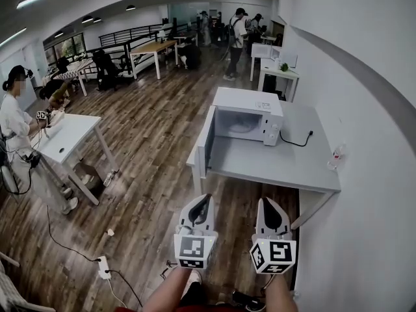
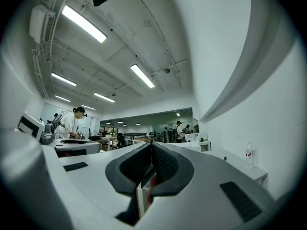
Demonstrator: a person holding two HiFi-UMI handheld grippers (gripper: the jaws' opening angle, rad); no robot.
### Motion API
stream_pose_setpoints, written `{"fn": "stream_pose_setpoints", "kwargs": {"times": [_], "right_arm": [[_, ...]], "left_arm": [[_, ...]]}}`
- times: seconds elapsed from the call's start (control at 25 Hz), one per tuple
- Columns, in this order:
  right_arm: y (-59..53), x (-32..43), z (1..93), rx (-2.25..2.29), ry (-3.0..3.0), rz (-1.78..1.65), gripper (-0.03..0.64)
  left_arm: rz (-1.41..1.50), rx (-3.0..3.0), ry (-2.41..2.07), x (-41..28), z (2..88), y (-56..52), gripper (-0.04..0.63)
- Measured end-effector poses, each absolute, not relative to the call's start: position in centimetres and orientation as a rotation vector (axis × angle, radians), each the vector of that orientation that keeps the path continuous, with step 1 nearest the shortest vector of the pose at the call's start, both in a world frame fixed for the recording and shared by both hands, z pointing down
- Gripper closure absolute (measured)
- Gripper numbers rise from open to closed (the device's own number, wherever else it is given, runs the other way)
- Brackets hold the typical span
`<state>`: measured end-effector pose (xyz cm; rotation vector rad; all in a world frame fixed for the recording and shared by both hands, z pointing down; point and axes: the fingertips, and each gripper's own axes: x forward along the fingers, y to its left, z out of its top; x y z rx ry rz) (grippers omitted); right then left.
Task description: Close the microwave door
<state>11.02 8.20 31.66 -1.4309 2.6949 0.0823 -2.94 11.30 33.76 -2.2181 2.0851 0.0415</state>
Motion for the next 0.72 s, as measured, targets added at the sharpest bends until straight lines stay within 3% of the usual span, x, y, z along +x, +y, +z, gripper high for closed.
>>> {"fn": "stream_pose_setpoints", "kwargs": {"times": [0.72], "right_arm": [[-3.9, -3.2, 32.1, -1.463, 2.703, 0.086, 0.589]], "left_arm": [[0.058, -2.285, 2.009, -16.0, 34.2, -1.3, 0.569]]}}
